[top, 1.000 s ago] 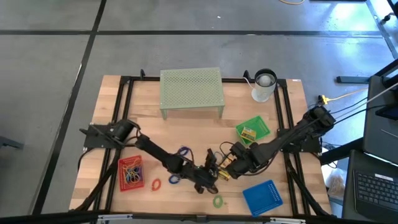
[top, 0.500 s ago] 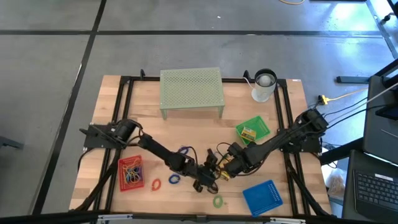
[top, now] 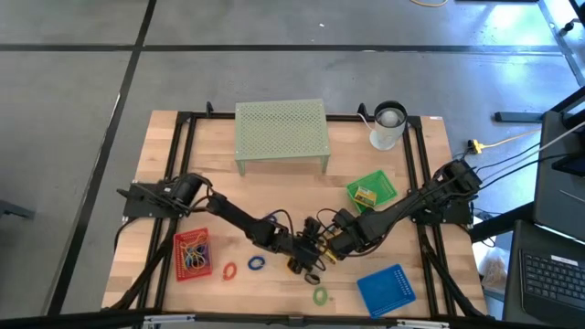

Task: Pick & Place Office Desk Supplies
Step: Put the crayon box into the green bin

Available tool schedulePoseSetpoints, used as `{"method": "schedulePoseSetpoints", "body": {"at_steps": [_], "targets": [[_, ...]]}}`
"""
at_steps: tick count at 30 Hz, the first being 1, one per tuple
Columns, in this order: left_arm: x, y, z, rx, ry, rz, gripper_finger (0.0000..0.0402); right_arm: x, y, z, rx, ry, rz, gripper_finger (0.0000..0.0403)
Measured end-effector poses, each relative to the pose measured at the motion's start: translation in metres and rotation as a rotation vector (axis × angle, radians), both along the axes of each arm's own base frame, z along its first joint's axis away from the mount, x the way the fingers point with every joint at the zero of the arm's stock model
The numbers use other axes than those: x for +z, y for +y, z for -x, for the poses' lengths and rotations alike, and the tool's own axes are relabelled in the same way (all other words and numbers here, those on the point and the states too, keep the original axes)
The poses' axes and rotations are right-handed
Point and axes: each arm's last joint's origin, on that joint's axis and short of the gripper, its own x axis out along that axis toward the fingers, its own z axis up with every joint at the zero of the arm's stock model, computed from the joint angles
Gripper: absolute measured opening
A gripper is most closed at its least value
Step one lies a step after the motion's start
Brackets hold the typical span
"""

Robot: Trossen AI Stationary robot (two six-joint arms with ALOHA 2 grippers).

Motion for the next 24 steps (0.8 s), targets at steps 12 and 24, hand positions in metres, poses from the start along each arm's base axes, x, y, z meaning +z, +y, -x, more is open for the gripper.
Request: {"method": "schedulePoseSetpoints", "body": {"at_steps": [12, 24], "targets": [[0.0, -0.009, 0.002, -0.12, 0.009, -0.037, 0.0046, 0.0, 0.001, -0.002, 0.002, -0.025, -0.001, 0.0175], [0.0, -0.013, 0.003, -0.203, 0.027, 0.011, 0.0055, 0.0, 0.003, -0.005, 0.019, -0.047, -0.024, 0.0175]]}}
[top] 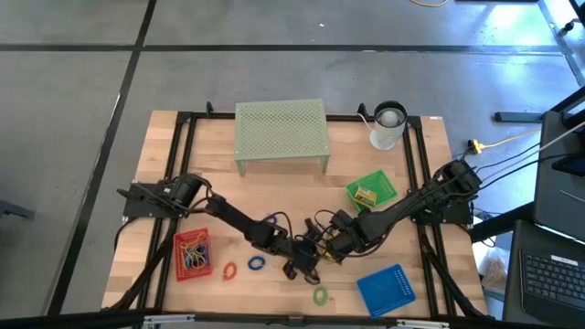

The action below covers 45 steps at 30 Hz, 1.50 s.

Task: Pick & Place Office Desk Supplies
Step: Put the crayon box into the green bin

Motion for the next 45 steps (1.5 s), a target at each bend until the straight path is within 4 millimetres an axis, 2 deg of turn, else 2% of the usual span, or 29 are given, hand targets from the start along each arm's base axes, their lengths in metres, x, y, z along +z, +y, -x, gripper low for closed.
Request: {"method": "schedulePoseSetpoints", "body": {"at_steps": [8, 14, 19, 29, 36, 45], "targets": [[0.001, -0.001, 0.0, 0.022, -0.014, -0.015, 0.0142, 0.005, 0.0, 0.002, 0.022, 0.001, -0.01, 0.0168], [0.004, -0.002, -0.003, 0.026, -0.063, 0.005, 0.0169, 0.009, 0.003, 0.014, -0.004, 0.086, -0.04, 0.0147], [0.009, -0.004, -0.006, 0.018, -0.113, 0.047, 0.017, 0.002, 0.011, 0.016, -0.021, 0.115, -0.059, 0.0141], [0.005, -0.003, -0.005, 0.024, -0.082, 0.064, 0.017, -0.024, 0.014, 0.006, 0.011, 0.147, -0.053, 0.0141], [-0.005, 0.003, -0.007, 0.082, -0.083, 0.023, 0.0164, -0.024, 0.013, 0.003, 0.026, 0.127, -0.063, 0.0141], [-0.008, 0.005, -0.009, 0.109, -0.093, 0.007, 0.0126, -0.024, 0.014, -0.001, 0.038, 0.088, -0.071, 0.0141]]}}
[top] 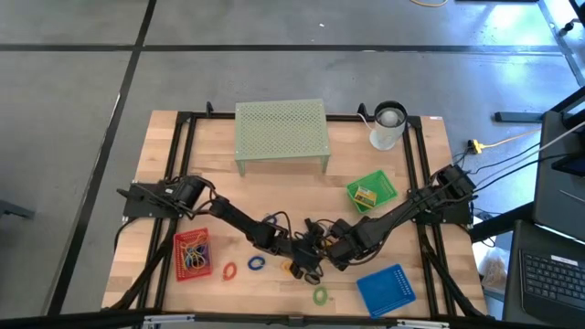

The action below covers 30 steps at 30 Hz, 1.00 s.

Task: Pick & Place Office Desk Supplies
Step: Put the crayon box into the green bin

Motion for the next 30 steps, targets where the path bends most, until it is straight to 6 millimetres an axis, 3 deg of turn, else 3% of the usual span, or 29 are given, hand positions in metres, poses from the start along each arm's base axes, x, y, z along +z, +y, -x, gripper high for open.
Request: {"method": "schedulePoseSetpoints", "body": {"at_steps": [11, 22, 30], "targets": [[0.0, 0.0, 0.0, -0.02, -0.005, -0.05, 0.0011, 0.0, 0.001, -0.002, 0.008, -0.014, -0.004, 0.0141], [0.003, -0.007, 0.002, -0.045, -0.016, -0.089, 0.0002, 0.005, 0.0, 0.001, 0.026, -0.02, 0.001, 0.0141], [0.016, -0.006, 0.005, 0.004, -0.034, -0.091, 0.0001, 0.036, 0.004, 0.012, 0.068, -0.173, 0.103, 0.0128]]}}
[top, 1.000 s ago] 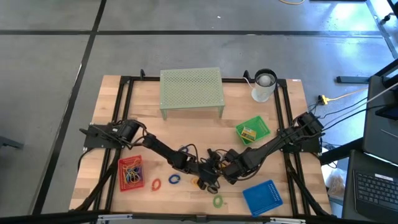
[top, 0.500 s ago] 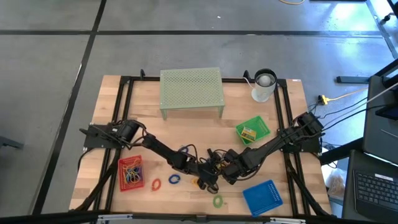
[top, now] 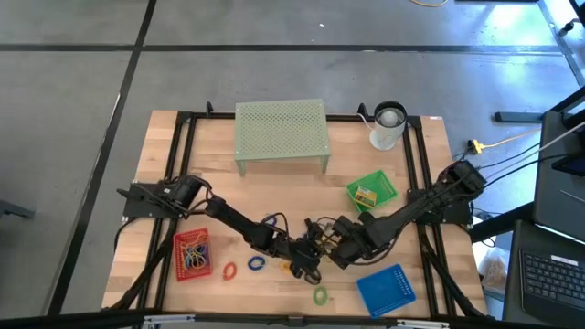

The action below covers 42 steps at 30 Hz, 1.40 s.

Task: Pick & Place Office Desk Supplies
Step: Put the crayon box into the green bin

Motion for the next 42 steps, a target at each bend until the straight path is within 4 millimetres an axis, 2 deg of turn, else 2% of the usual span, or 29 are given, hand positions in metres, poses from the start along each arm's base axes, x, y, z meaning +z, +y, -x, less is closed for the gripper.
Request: {"method": "schedulePoseSetpoints", "body": {"at_steps": [7, 13, 17, 23, 33, 37, 42], "targets": [[0.012, 0.001, 0.0, 0.073, -0.039, 0.061, 0.0001, 0.025, 0.014, 0.012, 0.087, -0.167, 0.051, 0.0117], [0.023, 0.005, 0.0, 0.127, -0.075, 0.096, 0.0001, 0.029, 0.033, 0.016, 0.206, -0.242, 0.038, 0.0116], [0.031, 0.009, -0.001, 0.161, -0.102, 0.111, 0.0002, 0.03, 0.038, 0.019, 0.22, -0.274, 0.055, 0.012], [0.037, 0.01, -0.001, 0.159, -0.117, 0.126, 0.0001, 0.03, 0.038, 0.019, 0.229, -0.273, 0.06, 0.0151], [0.038, 0.01, -0.002, 0.165, -0.126, 0.152, 0.0002, 0.03, 0.038, 0.019, 0.436, -0.235, 0.133, 0.0238], [0.038, 0.01, -0.002, 0.165, -0.126, 0.153, 0.0001, 0.03, 0.038, 0.019, 0.491, -0.227, 0.16, 0.0243], [0.039, 0.01, -0.002, 0.163, -0.13, 0.157, 0.0002, 0.031, 0.037, 0.018, 0.517, -0.239, 0.221, 0.0228]]}}
